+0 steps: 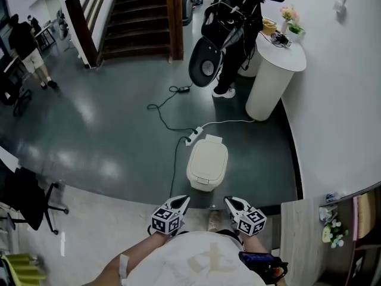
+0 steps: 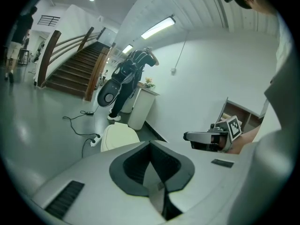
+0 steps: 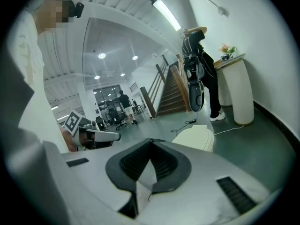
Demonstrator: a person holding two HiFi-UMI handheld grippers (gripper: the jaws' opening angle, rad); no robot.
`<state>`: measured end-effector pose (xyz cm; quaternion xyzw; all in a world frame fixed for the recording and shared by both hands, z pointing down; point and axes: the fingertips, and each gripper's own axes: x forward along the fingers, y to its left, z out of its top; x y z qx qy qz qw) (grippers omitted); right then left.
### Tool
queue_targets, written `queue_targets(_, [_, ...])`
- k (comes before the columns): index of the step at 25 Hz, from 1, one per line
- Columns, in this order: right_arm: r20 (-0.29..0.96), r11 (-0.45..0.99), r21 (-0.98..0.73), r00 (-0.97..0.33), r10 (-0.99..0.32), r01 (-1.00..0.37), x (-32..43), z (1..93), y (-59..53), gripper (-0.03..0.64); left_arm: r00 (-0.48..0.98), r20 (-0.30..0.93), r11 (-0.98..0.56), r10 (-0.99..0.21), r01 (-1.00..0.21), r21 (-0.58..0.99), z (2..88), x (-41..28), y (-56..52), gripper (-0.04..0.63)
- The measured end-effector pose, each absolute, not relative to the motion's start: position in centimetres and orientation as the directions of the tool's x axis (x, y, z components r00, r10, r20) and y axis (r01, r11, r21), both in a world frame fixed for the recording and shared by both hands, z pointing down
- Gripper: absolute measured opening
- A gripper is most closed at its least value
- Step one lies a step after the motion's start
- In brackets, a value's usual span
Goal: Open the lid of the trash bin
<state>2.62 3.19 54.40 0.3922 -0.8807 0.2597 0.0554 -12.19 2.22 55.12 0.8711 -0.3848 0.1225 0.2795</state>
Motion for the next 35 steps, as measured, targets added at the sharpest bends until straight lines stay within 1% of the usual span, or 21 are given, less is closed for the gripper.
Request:
queue_targets(7, [0.304, 0.578, -0.426, -0.711, -0.634, -0.696, 6.2, 55.1, -2.0, 0.005, 0.636, 0.455, -0.506, -0.623, -0.772, 0.386, 55.8, -9.0, -1.6, 0.015])
queue_targets(23, [0.292, 0.691, -0.446, -0.822, -0.489, -0.569, 9.8, 57.0, -11.0, 0.005, 0.526, 0.519, -0.378, -0.674, -0.849, 0.369, 58.2, -3.8, -7.6, 0.014])
queue_targets(30, [0.281, 0.717, -0.457, -0.85, -0.446, -0.527, 9.8, 57.6, -12.7, 0.005, 0.478, 0.55, -0.317, -0.685, -0.875, 0.365, 59.4, -4.0, -8.1, 0.014])
queue_targets(35, [0.3, 0.723, -0.461, -0.857, -0.419, -0.515, 9.2, 58.7, -13.6, 0.006, 0.461, 0.559, -0.276, -0.689, -0.88, 0.386, 60.3, -4.6, -8.4, 0.014])
